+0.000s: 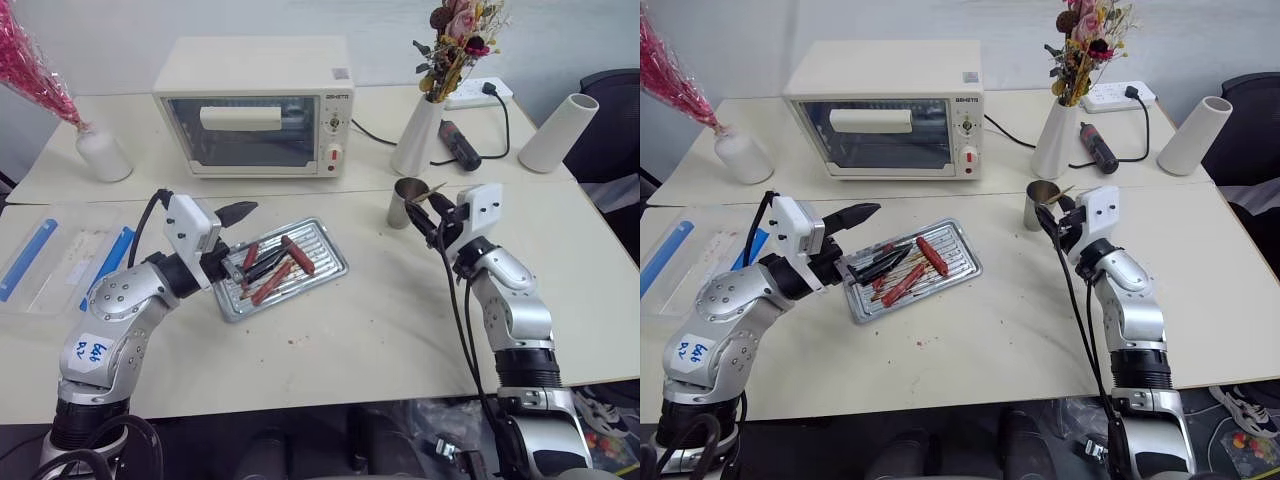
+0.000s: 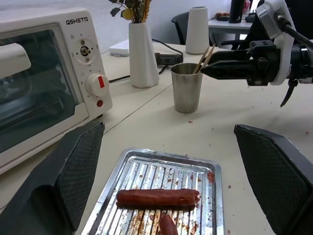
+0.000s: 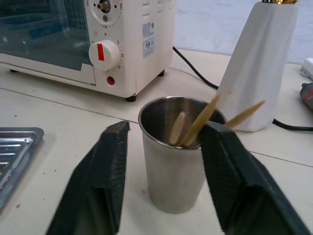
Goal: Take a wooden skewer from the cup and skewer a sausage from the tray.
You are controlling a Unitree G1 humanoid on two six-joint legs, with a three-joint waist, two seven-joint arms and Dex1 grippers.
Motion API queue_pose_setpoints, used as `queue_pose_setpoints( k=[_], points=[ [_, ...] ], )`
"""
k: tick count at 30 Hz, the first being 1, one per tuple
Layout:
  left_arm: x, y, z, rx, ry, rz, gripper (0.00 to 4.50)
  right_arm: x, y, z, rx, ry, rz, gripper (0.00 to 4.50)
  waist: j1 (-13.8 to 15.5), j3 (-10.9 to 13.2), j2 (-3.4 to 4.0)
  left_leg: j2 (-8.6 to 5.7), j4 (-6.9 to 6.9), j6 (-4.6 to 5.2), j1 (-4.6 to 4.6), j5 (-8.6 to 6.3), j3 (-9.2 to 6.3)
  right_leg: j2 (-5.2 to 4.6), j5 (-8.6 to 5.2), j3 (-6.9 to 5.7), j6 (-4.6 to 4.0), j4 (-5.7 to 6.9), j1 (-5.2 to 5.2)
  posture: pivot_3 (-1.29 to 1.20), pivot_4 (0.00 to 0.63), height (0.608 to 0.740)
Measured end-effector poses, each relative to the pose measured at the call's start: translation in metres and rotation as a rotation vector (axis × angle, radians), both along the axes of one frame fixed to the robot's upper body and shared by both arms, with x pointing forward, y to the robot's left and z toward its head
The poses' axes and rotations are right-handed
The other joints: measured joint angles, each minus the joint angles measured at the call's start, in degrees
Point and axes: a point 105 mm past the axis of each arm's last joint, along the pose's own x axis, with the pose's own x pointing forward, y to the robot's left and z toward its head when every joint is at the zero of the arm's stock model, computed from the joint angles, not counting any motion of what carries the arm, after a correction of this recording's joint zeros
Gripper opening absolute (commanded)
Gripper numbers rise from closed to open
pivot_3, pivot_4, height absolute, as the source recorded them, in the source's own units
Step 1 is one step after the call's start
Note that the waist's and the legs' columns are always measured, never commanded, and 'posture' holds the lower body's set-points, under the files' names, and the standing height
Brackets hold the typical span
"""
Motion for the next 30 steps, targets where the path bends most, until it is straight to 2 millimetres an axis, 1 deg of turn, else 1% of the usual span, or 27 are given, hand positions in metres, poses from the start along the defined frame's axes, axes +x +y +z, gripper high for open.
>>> queue_pose_setpoints(
  k=[8, 15, 16, 19, 22, 24, 27, 29, 30],
  points=[
    [0.001, 0.001, -0.001, 0.012, -0.002, 0.003, 4.5, 0.0, 0.003, 0.0, 0.004, 0.005, -0.003, 1.28, -0.01, 0.0, 0.0, 0.0, 0.0, 0.0, -0.08, 0.0, 0.02, -0.01, 0.0, 0.02, 0.0, 0.02, -0.1, 0.0, 0.15, 0.74],
    [0.002, -0.001, 0.004, 0.019, -0.021, -0.008, 4.5, 0.001, 0.0, 0.001, 0.004, 0.005, -0.029, 1.28, -0.02, 0.0, 0.0, -0.01, 0.09, -0.09, -0.44, 0.07, 0.07, 0.01, 0.01, 0.06, 0.01, 0.15, -0.5, 0.0, 0.15, 0.74],
    [0.002, -0.001, 0.003, 0.019, -0.02, -0.009, 4.5, 0.001, -0.001, 0.001, -0.001, 0.005, -0.034, 1.28, -0.01, 0.0, 0.0, -0.02, 0.12, -0.33, -0.53, 0.21, 0.08, 0.01, 0.01, 0.05, 0.02, 0.16, -0.59, 0.0, 0.15, 0.74],
    [0.004, -0.001, 0.003, 0.017, -0.015, -0.007, 4.5, -0.001, -0.009, -0.003, -0.019, 0.014, -0.064, 1.28, 0.06, 0.0, 0.0, -0.02, 0.11, -0.32, -0.55, 0.21, 0.07, 0.01, 0.01, 0.03, 0.02, 0.14, -0.59, 0.0, 0.15, 0.74],
    [0.005, 0.0, 0.001, 0.016, -0.011, -0.003, 4.5, -0.009, -0.022, -0.01, -0.012, 0.035, -0.123, 1.28, 0.18, 0.0, 0.0, -0.02, 0.11, -0.32, -0.59, 0.21, 0.04, 0.0, 0.02, 0.02, 0.03, 0.11, -0.59, 0.0, 0.15, 0.74],
    [0.006, -0.001, 0.0, 0.019, -0.01, -0.003, 4.5, -0.016, -0.024, -0.015, -0.017, 0.05, -0.142, 1.28, 0.17, 0.0, 0.0, -0.03, 0.11, -0.31, -0.59, 0.2, 0.05, 0.0, 0.03, 0.03, 0.04, 0.11, -0.59, 0.0, 0.15, 0.74],
    [0.006, -0.003, -0.001, 0.024, -0.008, -0.009, 4.5, -0.023, -0.023, -0.016, -0.025, 0.054, -0.143, 1.84, 0.02, 0.0, 0.0, -0.05, 0.14, -0.28, -0.57, 0.2, 0.11, 0.0, 0.06, 0.11, 0.1, 0.12, -0.59, 0.0, 0.15, 0.74],
    [0.005, -0.004, -0.002, 0.024, -0.009, -0.013, 4.5, -0.027, -0.021, -0.011, -0.021, 0.042, -0.151, 2.45, -0.06, 0.0, 0.0, -0.03, 0.14, -0.04, -0.53, 0.07, 0.13, 0.03, 0.06, 0.15, 0.1, 0.18, -0.59, 0.0, 0.15, 0.74],
    [0.005, -0.005, -0.002, 0.024, -0.009, -0.014, 4.5, -0.029, -0.018, -0.008, -0.014, 0.034, -0.15, 2.45, -0.05, 0.0, 0.0, -0.02, 0.14, -0.02, -0.51, 0.07, 0.12, 0.05, 0.06, 0.15, 0.1, 0.23, -0.59, 0.0, 0.15, 0.74]
  ],
)
